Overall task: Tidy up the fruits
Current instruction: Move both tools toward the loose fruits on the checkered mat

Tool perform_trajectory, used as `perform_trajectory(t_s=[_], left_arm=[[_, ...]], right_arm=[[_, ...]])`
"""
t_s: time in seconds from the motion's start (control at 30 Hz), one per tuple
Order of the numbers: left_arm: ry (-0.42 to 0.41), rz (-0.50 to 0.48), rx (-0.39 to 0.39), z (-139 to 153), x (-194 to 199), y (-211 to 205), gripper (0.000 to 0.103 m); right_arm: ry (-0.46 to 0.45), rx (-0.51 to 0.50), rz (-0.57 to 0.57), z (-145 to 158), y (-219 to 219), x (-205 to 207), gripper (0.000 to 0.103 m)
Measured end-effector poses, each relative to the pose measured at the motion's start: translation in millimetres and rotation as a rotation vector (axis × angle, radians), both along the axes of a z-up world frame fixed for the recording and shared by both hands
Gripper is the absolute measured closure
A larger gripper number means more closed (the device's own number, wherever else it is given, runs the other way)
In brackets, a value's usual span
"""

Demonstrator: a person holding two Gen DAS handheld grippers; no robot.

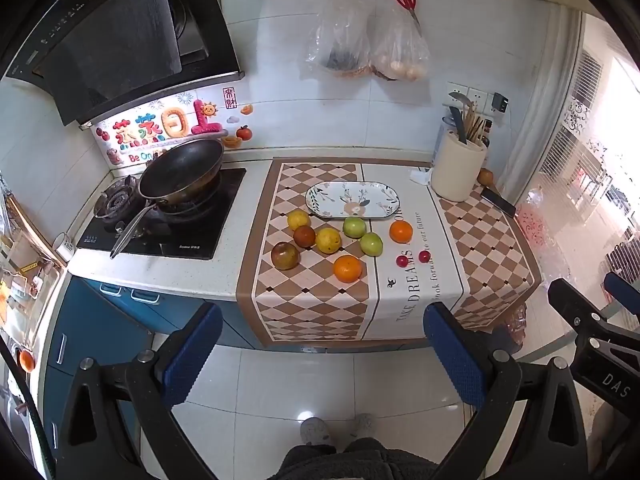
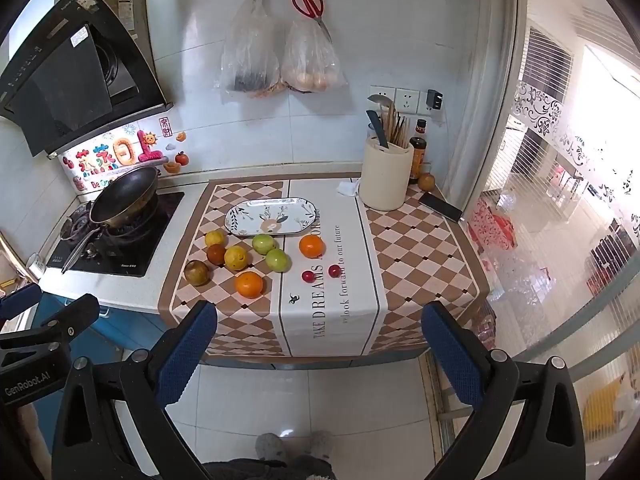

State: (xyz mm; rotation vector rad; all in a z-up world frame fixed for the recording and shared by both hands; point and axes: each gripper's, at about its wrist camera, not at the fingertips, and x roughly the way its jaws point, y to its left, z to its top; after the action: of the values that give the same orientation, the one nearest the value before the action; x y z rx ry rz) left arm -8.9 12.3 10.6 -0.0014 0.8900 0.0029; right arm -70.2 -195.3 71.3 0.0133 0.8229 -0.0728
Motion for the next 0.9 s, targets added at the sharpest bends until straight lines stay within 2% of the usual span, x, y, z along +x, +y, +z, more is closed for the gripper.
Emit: perform_trajectory(t_s=[0.6,0.77,0.9], left_arm=[[-0.003,0.003,0.0,4,1,2,0.0],[-0.074,0.043,0.061,10,22,11,0.0],[-0.117,0.092,0.101,-4,49,34,0.0]], right_arm=[[-0.001,0.024,-0.033,-5,-1,11,0.0],[-0.068,0.088,-0.073,-19,2,26,0.0],[-0.058,0.104,-0.081,-39,12,47,0.0]])
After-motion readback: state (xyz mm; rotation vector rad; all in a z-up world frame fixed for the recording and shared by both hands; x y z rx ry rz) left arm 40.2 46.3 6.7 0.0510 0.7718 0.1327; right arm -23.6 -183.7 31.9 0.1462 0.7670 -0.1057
